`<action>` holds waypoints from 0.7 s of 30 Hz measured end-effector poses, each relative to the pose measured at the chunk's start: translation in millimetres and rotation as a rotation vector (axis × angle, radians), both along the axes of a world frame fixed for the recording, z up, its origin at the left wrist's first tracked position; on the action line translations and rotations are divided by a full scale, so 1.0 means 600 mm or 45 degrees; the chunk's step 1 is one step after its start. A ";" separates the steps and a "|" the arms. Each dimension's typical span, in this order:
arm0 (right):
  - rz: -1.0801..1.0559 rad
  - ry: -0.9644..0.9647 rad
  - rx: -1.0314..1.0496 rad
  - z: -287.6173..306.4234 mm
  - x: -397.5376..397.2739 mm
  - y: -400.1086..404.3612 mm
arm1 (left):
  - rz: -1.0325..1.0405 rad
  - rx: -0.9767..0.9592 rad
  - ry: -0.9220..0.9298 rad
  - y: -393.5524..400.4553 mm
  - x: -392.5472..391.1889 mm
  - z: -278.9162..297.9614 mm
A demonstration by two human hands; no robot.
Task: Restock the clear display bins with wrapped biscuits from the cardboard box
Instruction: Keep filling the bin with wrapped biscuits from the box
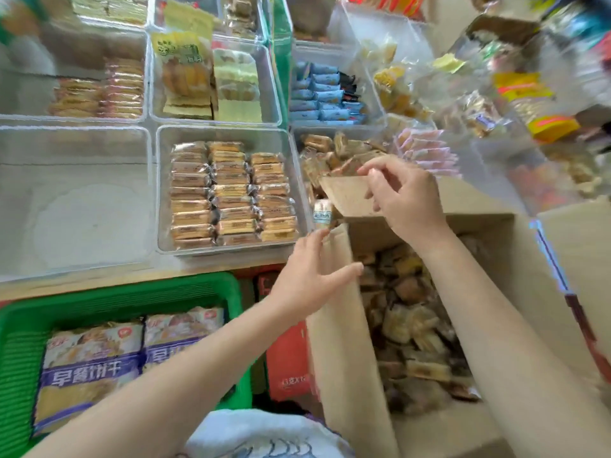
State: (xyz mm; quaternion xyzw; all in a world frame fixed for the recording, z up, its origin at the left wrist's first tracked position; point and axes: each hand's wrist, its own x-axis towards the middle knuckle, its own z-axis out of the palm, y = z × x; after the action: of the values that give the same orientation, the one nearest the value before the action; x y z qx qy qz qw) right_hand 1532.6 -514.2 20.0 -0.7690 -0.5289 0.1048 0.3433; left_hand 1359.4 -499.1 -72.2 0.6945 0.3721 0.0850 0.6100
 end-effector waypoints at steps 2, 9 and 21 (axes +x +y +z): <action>-0.048 -0.016 0.021 -0.005 0.018 -0.048 | -0.053 -0.102 0.030 -0.030 0.021 -0.002; -0.141 -0.001 -0.734 -0.117 0.087 -0.171 | 0.085 -0.268 0.011 -0.044 0.029 -0.036; 0.071 0.104 -1.385 -0.192 0.095 -0.225 | 0.151 -0.183 0.018 -0.070 0.032 -0.018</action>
State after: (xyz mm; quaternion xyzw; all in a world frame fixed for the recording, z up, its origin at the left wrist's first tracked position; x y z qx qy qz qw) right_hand 1589.6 -649.2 -95.4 -0.8166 -0.4049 0.4022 -0.0868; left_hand 1378.8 -541.3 -82.8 0.6262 0.4221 0.0891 0.6494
